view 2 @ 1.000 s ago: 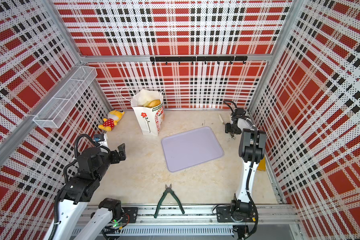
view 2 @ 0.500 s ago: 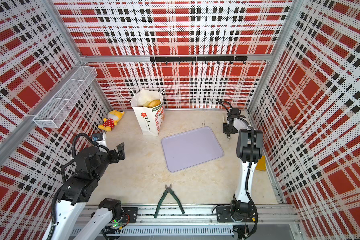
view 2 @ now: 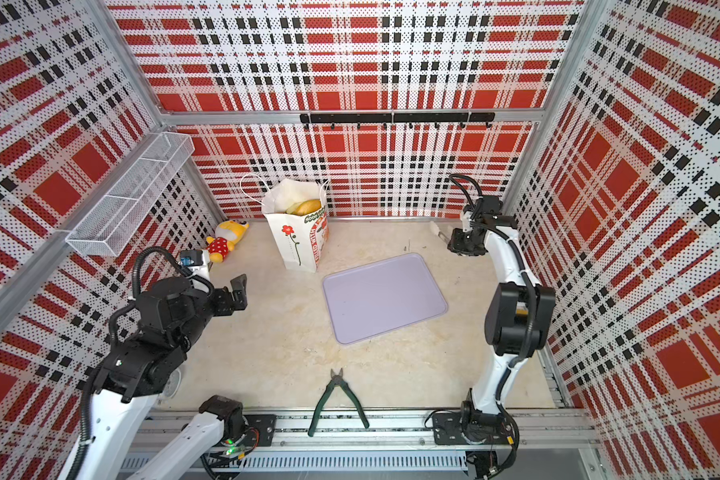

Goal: Take the fake bread out of the paper bag
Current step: 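Lift the tongs with the right gripper while the left gripper reaches over the paper bag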

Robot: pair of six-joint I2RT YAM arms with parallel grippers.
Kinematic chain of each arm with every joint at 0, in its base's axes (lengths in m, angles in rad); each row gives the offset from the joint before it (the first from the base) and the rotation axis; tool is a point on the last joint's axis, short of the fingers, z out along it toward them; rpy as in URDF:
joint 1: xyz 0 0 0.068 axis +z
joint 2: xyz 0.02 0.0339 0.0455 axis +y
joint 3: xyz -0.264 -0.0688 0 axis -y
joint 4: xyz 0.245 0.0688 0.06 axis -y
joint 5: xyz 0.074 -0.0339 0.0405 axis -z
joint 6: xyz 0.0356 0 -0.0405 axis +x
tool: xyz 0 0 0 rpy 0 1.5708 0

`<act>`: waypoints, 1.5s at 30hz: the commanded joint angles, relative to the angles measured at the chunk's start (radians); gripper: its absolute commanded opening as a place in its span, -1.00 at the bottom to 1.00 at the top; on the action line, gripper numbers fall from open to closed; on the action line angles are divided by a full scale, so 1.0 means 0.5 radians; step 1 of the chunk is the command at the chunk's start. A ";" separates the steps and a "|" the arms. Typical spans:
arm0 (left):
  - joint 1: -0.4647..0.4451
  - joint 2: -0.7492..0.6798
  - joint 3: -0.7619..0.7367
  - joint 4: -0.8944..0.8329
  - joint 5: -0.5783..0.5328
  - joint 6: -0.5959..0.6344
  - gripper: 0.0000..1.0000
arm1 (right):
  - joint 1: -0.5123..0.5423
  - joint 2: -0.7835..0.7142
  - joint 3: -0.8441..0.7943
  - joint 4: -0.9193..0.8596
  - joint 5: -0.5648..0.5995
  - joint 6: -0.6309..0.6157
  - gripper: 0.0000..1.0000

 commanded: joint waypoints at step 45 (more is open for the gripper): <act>0.481 2.729 2.794 -0.710 0.642 -0.705 0.48 | -0.027 -2.041 -1.411 -0.728 -0.544 0.203 -0.36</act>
